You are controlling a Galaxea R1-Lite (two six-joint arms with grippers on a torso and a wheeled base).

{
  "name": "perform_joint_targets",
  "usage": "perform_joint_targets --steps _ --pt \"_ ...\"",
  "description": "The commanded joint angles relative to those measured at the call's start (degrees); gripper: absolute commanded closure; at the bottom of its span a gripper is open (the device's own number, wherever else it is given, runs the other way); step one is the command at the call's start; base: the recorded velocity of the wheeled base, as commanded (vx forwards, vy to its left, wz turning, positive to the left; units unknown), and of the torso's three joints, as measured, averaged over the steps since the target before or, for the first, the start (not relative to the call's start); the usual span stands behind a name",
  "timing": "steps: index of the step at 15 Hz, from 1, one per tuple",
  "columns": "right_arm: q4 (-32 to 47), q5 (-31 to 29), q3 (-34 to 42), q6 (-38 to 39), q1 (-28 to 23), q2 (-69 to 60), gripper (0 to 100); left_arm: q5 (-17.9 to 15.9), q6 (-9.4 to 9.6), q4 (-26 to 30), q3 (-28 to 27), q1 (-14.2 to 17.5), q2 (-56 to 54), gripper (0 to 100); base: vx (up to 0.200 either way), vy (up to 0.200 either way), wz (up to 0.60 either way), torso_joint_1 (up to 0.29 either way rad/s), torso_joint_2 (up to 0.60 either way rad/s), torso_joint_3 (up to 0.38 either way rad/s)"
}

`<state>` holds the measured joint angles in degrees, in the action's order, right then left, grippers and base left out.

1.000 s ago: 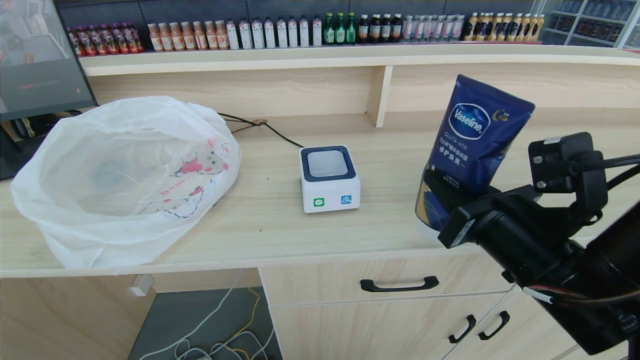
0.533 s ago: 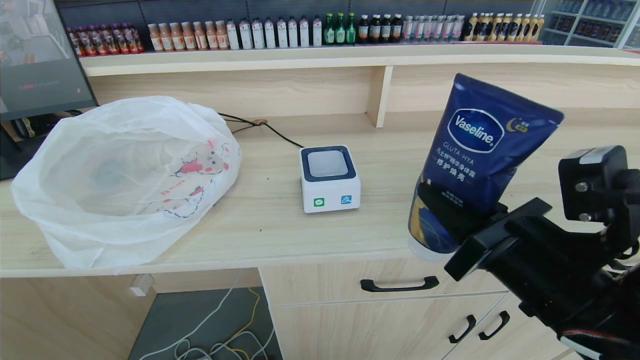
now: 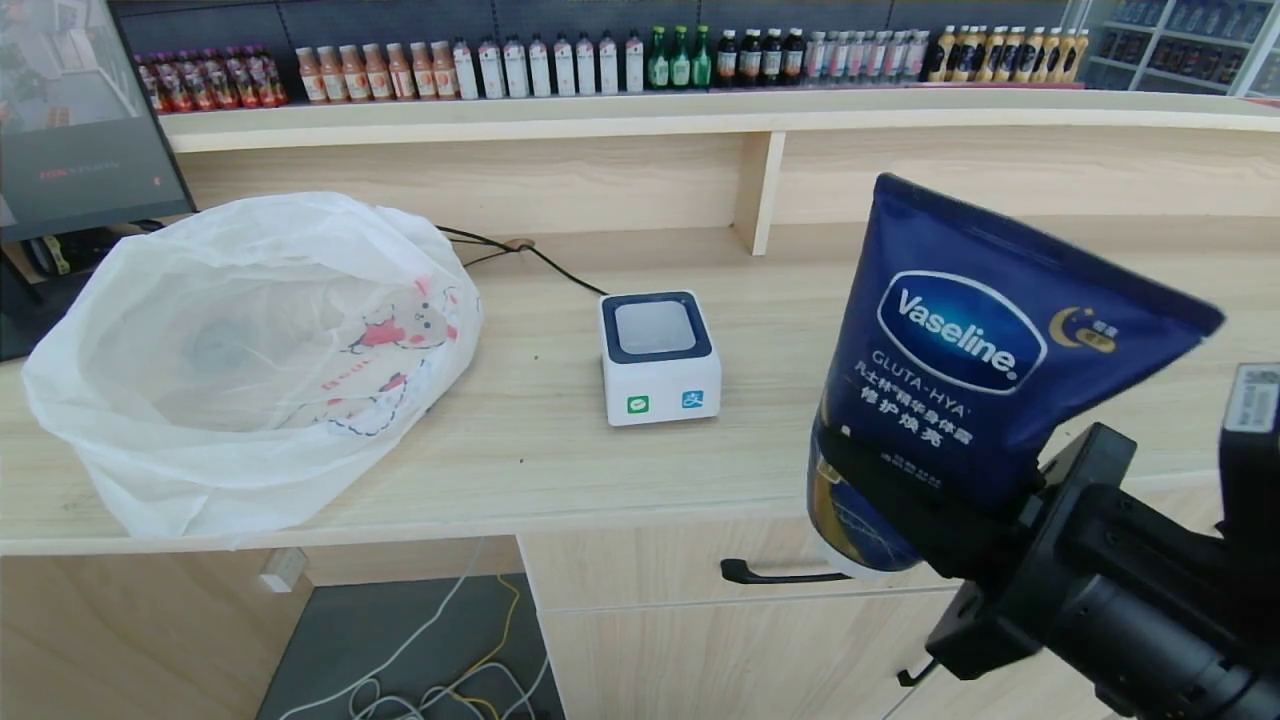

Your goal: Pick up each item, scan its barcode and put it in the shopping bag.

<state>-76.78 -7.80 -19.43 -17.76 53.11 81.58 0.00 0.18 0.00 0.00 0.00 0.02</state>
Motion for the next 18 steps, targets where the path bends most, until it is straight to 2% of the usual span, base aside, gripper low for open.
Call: perform_joint_targets --steps 1,11,12,15,18 --pt "-0.04 4.29 1.68 -4.74 0.06 -2.65 100 0.00 -0.01 0.00 0.00 0.00 -0.02 0 0.000 0.000 0.00 0.000 0.00 0.000" --pt "0.05 27.40 1.41 -27.24 -0.73 -1.69 100 0.00 -0.01 0.00 0.00 0.00 -0.02 0 0.000 0.000 0.00 0.000 0.00 0.000" --pt "0.05 30.74 0.45 -31.19 -2.23 -0.81 100 0.00 -0.01 0.00 0.00 0.00 -0.02 0 0.000 0.000 0.00 0.000 0.00 0.000" --pt "0.14 36.98 -4.74 -38.40 -2.49 2.97 100 0.00 -0.01 0.00 0.00 0.00 -0.02 0 0.000 0.000 0.00 0.000 0.00 0.000" --pt "0.14 39.27 -9.48 -42.09 -1.26 5.61 100 0.00 -0.01 0.00 0.00 -0.09 -0.02 0 0.000 0.000 0.00 0.000 0.00 0.000"
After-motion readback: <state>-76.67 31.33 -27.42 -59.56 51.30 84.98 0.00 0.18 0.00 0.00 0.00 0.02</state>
